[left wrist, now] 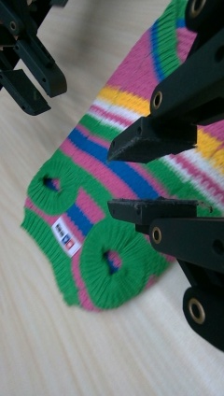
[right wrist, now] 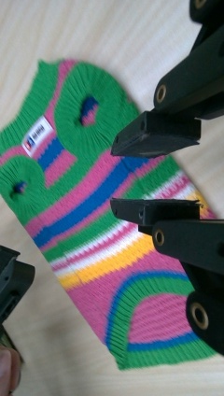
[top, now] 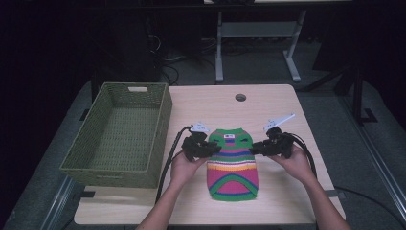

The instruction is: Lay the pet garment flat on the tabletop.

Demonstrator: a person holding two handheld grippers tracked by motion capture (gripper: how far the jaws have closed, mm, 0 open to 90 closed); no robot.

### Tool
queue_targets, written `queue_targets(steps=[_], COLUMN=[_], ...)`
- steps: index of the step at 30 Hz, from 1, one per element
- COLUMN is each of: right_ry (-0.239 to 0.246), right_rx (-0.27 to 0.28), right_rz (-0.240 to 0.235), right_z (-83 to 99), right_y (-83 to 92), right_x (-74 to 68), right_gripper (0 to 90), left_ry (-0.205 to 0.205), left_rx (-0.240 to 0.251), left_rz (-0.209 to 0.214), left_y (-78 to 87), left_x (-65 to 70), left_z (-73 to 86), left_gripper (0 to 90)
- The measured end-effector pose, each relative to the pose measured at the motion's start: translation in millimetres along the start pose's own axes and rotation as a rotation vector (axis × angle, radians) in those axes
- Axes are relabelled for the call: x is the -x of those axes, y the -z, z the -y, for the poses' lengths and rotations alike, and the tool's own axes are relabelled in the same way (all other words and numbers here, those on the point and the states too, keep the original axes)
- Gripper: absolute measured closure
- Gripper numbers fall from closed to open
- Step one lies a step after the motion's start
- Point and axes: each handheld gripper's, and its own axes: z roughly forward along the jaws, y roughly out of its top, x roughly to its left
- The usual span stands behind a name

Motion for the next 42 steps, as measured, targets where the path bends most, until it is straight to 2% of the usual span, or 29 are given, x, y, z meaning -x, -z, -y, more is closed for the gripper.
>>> queue_targets(steps=[3,6,9,10,17,21,23,25,29,30,33,35,38,42], right_ry=[0.023,0.04,0.059,0.07,0.099,0.096,0.109,0.104,0.104,0.101,0.08,0.078,0.068,0.053], right_rx=[-0.005,-0.015,-0.026,-0.03,-0.052,-0.065,-0.07,-0.065,-0.088,-0.08,-0.073,-0.07,-0.071,-0.066], right_rz=[-0.006,-0.015,-0.022,-0.018,-0.017,-0.02,-0.011,-0.013,-0.009,-0.012,-0.023,-0.015,-0.005,0.003], right_z=[6.8,13.3,19.5,21.2,32.4,38.8,40.2,41.3,44.8,45.9,46.9,47.0,46.6,46.8], right_y=[0.1,-0.3,-2.5,-3.5,-8.2,-11.6,-12.7,-13.7,-19.6,-20.4,-20.5,-20.4,-19.8,-19.2], right_x=[-7.7,-16.9,-27.5,-30.6,-45.4,-50.8,-52.0,-53.2,-53.5,-52.9,-50.7,-48.5,-46.6,-45.0], right_gripper=[70.6,73.6,75.4,76.9,82.9,83.4,83.5,83.4,83.4,83.4,82.8,81.8,81.0,79.6], left_ry=[-0.024,-0.065,-0.083,-0.107,-0.144,-0.143,-0.147,-0.164,-0.153,-0.141,-0.151,-0.138,-0.155,-0.133], left_rx=[-0.023,-0.053,-0.073,-0.091,-0.131,-0.151,-0.17,-0.19,-0.188,-0.179,-0.191,-0.18,-0.187,-0.17], left_rz=[-0.002,-0.01,0.006,0.005,-0.002,0.002,0.003,-0.008,0.003,0.002,0.0,-0.007,-0.011,-0.014], left_y=[1.7,4.4,6.7,7.7,12.1,12.5,11.1,9.8,6.9,6.0,5.0,3.0,2.0,-1.2], left_x=[8.6,16.7,24.8,26.7,37.1,38.8,38.4,37.5,35.8,36.5,35.3,36.0,34.3,33.7], left_z=[8.6,16.2,23.3,25.0,37.6,44.6,47.1,49.1,50.7,50.7,49.1,48.4,46.9,45.5], left_gripper=[69.8,75.9,84.8,86.2,88.2,88.3,88.3,88.4,88.4,88.4,88.3,88.2,87.7,87.6])
